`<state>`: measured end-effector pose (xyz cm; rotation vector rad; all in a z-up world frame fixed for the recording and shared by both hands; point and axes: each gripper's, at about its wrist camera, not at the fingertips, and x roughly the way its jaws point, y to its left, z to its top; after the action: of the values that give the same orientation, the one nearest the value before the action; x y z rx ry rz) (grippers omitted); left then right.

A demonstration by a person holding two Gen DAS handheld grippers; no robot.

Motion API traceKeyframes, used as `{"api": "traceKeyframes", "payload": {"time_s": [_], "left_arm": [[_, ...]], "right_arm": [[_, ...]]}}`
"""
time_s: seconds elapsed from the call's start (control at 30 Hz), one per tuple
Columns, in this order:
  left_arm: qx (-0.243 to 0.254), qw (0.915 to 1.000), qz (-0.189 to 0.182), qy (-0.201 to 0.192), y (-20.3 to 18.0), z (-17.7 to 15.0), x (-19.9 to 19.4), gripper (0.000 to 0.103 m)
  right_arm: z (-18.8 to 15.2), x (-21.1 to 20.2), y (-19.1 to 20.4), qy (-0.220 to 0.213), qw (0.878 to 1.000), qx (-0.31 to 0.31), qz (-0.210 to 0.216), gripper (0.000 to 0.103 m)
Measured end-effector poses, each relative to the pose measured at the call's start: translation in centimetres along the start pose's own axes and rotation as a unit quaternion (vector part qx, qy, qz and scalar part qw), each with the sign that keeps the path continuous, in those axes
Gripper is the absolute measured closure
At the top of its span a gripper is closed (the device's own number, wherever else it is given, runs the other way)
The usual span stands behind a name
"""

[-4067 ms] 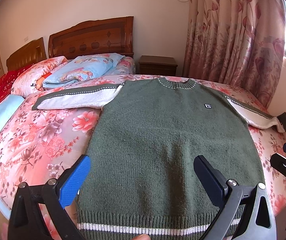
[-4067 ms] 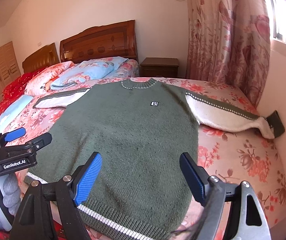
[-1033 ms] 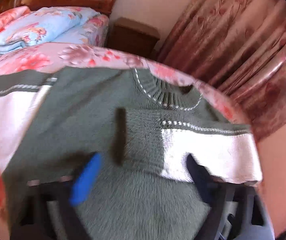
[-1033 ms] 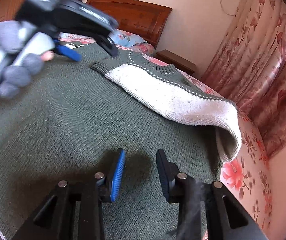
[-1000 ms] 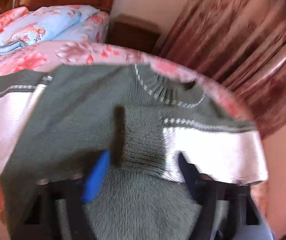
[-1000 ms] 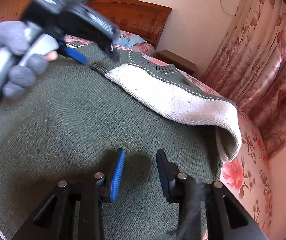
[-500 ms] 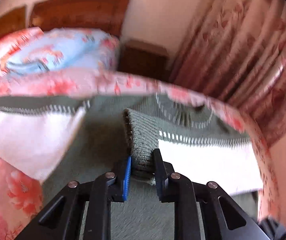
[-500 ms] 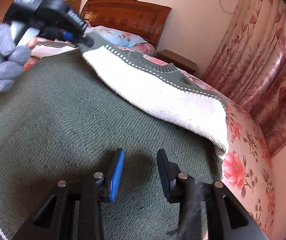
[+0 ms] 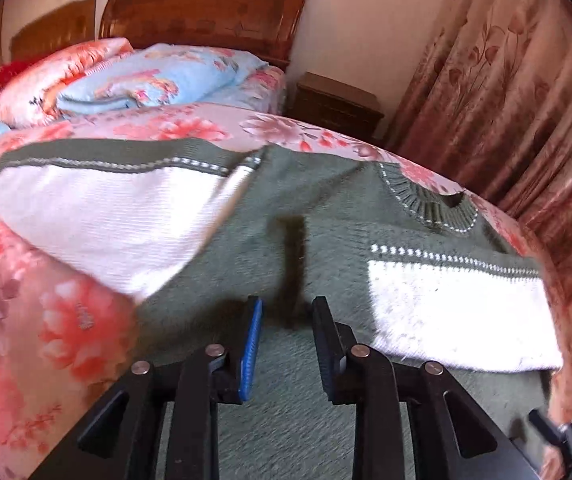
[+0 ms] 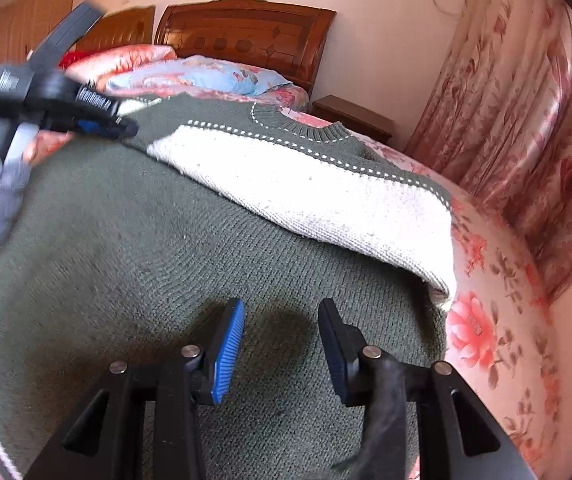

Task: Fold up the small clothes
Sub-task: 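Fold the sleeve across the body with the right gripper while the left gripper grasps the sweater side, then lay the sleeve on the sweater body and open the right gripper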

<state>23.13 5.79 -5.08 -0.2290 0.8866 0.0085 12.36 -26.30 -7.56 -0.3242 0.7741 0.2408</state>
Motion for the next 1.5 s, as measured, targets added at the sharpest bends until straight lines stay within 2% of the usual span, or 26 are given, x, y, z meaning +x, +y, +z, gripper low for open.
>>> {"api": "traceKeyframes", "payload": {"time_s": [0.03,0.07,0.1,0.17,0.23,0.33,0.4,0.43,0.47,0.53,0.63,0.73,0.8,0.9,0.93,1.03,1.1,1.17,1.23,1.33,1.4,1.43,1.5], "left_arm": [[0.007,0.9999,0.006,-0.004,0.2,-0.2,-0.1,0.076],[0.013,0.9998,0.010,-0.008,0.4,-0.4,-0.2,0.000],[0.019,0.9997,0.007,-0.012,0.7,-0.8,-0.2,0.000],[0.013,0.9995,-0.023,-0.018,1.6,-1.6,-0.4,0.000],[0.002,0.9991,-0.034,-0.026,1.8,-1.7,-0.8,0.000],[0.003,0.9993,-0.033,-0.020,1.6,-1.7,-0.4,0.000],[0.004,0.9991,-0.036,-0.019,1.6,-1.7,-0.4,0.000],[0.002,0.9990,-0.039,-0.019,1.6,-1.7,-0.4,0.000],[0.000,0.9988,-0.044,-0.020,1.7,-1.7,-0.5,0.000],[-0.004,0.9983,-0.055,-0.020,1.8,-1.7,-0.5,0.000],[-0.004,0.9979,-0.063,-0.018,1.8,-1.6,-0.4,0.000],[-0.001,0.9979,-0.063,-0.016,1.6,-1.6,-0.3,0.000],[-0.003,0.9976,-0.066,-0.017,1.7,-1.6,-0.3,0.000],[-0.006,0.9974,-0.070,-0.017,1.7,-1.6,-0.3,0.000],[-0.006,0.9973,-0.071,-0.017,1.8,-1.6,-0.3,0.000],[-0.004,0.9973,-0.071,-0.016,1.7,-1.6,-0.3,0.000],[-0.004,0.9972,-0.074,-0.015,1.7,-1.6,-0.3,0.000],[-0.003,0.9972,-0.073,-0.015,1.6,-1.7,-0.3,0.000],[-0.005,0.9971,-0.075,-0.016,1.6,-1.7,-0.3,0.000],[-0.011,0.9969,-0.075,-0.020,1.8,-1.8,-0.6,0.000],[-0.020,0.9968,-0.073,-0.026,2.0,-2.0,-0.8,0.000],[-0.024,0.9967,-0.073,-0.026,2.1,-2.1,-0.9,0.000],[-0.031,0.9964,-0.073,-0.029,2.3,-2.4,-1.2,0.000]], "right_arm": [[0.1,-0.5,-1.1,-0.013,0.999,0.027,0.017,0.064],[0.2,-0.9,-1.9,-0.023,0.998,0.051,0.029,0.064],[0.4,-1.2,-3.1,-0.035,0.995,0.079,0.040,0.064],[1.1,-1.6,-6.4,-0.060,0.986,0.151,0.044,0.064],[2.0,-1.0,-9.4,-0.061,0.976,0.206,0.030,0.064],[3.0,1.0,-12.2,-0.050,0.966,0.252,0.039,0.064],[3.3,4.5,-12.6,0.017,0.967,0.245,0.062,0.064],[3.4,5.4,-12.1,0.031,0.971,0.227,0.064,0.064],[3.7,5.0,-11.4,0.021,0.978,0.203,0.049,0.064],[4.1,5.1,-10.7,0.036,0.982,0.181,0.049,0.063],[5.6,4.5,-11.9,0.020,0.977,0.204,0.061,0.063],[8.0,4.7,-14.0,0.002,0.974,0.223,0.032,0.063],[9.2,6.5,-15.3,0.011,0.971,0.234,0.035,0.063],[9.9,11.1,-16.7,0.071,0.967,0.244,0.031,0.062],[10.1,11.3,-16.8,0.051,0.971,0.232,0.031,0.061],[10.7,10.8,-16.5,0.070,0.971,0.227,0.018,0.061],[10.4,8.8,-15.6,0.062,0.968,0.241,0.029,0.061],[9.0,6.0,-13.0,0.039,0.971,0.228,0.060,0.061],[7.0,4.4,-9.8,0.040,0.974,0.213,0.072,0.061],[3.8,3.1,-6.0,0.043,0.969,0.228,0.087,0.061],[1.6,2.6,-3.6,0.046,0.971,0.225,0.070,0.060],[0.8,1.9,-2.1,0.018,0.981,0.190,0.036,0.060],[0.5,1.6,-0.6,0.019,0.989,0.145,-0.003,0.060]]}}
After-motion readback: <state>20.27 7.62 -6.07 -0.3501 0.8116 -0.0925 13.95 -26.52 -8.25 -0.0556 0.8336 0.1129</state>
